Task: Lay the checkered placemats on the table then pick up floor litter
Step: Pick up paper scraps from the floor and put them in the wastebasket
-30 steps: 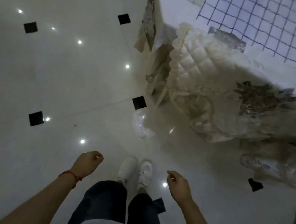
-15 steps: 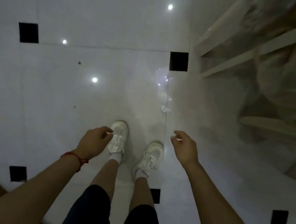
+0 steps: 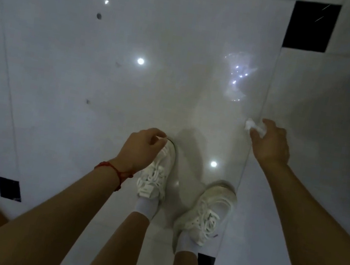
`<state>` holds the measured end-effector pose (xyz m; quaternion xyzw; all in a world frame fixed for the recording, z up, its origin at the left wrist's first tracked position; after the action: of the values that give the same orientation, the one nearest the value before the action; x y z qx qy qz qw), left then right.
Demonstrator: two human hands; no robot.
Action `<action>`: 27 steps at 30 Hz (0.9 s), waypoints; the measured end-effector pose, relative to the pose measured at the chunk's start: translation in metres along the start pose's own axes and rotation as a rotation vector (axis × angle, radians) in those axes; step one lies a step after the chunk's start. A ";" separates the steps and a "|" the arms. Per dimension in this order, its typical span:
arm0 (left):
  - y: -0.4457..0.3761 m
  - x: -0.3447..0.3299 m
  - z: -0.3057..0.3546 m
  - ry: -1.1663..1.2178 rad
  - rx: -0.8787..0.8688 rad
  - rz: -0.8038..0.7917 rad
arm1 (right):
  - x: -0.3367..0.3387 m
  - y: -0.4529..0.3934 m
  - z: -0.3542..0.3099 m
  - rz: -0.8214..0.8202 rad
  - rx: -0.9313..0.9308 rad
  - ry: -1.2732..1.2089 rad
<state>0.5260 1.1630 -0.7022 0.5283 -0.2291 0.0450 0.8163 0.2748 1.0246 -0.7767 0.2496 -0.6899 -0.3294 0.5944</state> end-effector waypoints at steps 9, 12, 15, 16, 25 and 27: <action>0.007 -0.013 -0.056 0.006 0.051 -0.003 | -0.046 -0.025 -0.009 0.199 -0.012 0.013; 0.019 -0.008 -0.052 0.027 0.045 0.027 | -0.035 -0.012 -0.009 0.214 0.013 -0.165; 0.038 0.003 -0.036 0.062 0.026 0.069 | -0.009 0.018 -0.018 0.227 0.026 -0.375; 0.046 0.008 -0.029 0.075 0.016 0.080 | 0.003 0.032 -0.022 0.230 0.039 -0.421; 0.147 0.090 0.052 0.186 -0.103 0.136 | 0.146 0.172 -0.041 0.259 0.116 -0.514; 0.173 0.116 0.070 0.187 -0.123 0.125 | 0.172 0.205 -0.042 0.265 0.063 -0.547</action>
<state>0.5516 1.1572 -0.4844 0.4554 -0.1867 0.1306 0.8606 0.2967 1.0266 -0.5064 0.0779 -0.8606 -0.2826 0.4165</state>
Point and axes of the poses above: each hand's wrist, its own y-axis away from the middle knuckle, its own x-axis out of the back of the hand, z = x × y, the point moved 6 cm from there along -y, towards the middle knuckle, and after that the axes turned 10 degrees about y, right-handed, at the moved point
